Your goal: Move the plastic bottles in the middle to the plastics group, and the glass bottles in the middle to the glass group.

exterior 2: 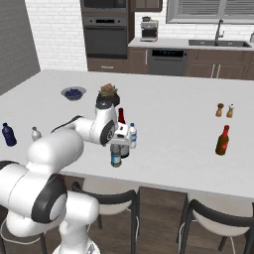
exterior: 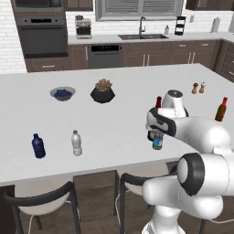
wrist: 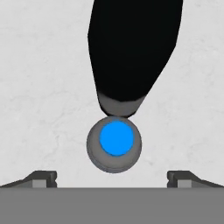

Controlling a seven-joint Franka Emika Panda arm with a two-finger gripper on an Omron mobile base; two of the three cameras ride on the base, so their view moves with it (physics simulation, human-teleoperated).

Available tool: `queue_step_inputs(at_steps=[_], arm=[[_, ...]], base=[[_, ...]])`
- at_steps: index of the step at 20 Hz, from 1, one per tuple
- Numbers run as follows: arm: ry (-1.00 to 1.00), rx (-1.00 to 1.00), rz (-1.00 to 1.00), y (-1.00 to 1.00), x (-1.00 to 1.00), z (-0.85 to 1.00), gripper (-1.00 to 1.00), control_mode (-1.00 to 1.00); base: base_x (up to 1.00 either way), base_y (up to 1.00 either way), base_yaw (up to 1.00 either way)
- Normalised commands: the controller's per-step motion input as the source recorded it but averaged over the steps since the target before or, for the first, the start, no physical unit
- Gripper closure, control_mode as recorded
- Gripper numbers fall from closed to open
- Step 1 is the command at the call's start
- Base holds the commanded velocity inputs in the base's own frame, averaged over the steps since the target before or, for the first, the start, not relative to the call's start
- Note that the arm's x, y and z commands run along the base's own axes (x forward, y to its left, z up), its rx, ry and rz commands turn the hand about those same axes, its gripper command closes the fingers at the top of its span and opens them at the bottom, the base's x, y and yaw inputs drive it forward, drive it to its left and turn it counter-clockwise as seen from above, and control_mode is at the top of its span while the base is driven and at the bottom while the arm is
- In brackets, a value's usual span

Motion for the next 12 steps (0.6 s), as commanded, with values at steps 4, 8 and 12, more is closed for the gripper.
queue_step_inputs(at_steps=[4,8,12], arm=[[0.00,0.00,0.00,0.00,0.08,-0.18,-1.00,-1.00],[0.00,0.00,0.00,0.00,0.08,-0.12,-1.00,-1.00],[0.00,0.00,0.00,0.00,0.06,-0.09,-1.00,-1.00]], base=[[0.00,0.00,0.00],[0.00,0.00,0.00],[0.00,0.00,0.00]])
